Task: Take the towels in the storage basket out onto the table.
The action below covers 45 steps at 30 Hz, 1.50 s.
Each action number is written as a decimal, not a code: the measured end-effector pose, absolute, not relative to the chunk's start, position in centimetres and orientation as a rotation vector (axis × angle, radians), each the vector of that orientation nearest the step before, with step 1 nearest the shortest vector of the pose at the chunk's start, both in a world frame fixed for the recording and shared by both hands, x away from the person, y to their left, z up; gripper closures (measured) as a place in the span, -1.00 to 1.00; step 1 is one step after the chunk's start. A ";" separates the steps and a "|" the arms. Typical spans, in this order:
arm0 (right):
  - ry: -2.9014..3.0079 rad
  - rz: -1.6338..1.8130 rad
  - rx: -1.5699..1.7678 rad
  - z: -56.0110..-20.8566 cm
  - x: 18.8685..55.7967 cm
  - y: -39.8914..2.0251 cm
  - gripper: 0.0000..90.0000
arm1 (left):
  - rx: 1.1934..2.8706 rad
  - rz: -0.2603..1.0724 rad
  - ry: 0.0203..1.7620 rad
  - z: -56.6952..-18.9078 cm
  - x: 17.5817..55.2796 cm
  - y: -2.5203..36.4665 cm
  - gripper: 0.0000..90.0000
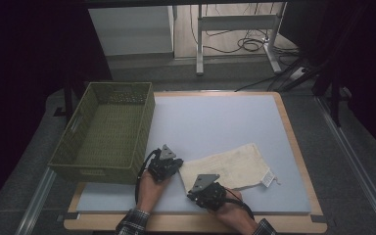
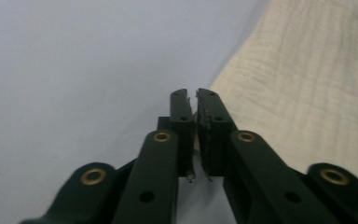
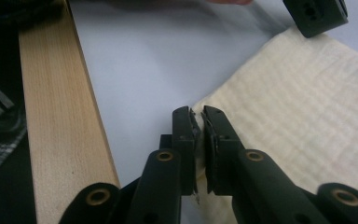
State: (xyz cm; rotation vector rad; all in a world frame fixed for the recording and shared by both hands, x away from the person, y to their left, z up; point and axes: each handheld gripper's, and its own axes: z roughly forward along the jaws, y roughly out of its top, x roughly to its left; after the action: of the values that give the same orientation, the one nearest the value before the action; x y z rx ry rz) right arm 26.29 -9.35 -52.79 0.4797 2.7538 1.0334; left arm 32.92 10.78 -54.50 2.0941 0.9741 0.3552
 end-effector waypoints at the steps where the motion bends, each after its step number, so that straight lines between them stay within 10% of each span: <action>1: 2.754 1.033 0.480 -52.8 26.3 -9.3 0.88 | 2.094 0.355 0.974 -54.5 32.9 10.8 0.95; 19: 2.677 1.226 0.543 -49.9 26.8 -12.2 0.89 | 1.986 0.404 0.904 -51.0 33.5 10.0 0.99; 45: 2.462 1.209 0.839 -48.8 28.2 -24.0 0.89 | 2.031 0.346 0.667 -48.8 38.7 -1.1 0.99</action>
State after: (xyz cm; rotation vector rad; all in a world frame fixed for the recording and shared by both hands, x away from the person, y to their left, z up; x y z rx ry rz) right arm 28.24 -24.04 -48.78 0.8393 2.4625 1.2092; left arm 38.68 -1.09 -48.81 2.0306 0.6674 0.3463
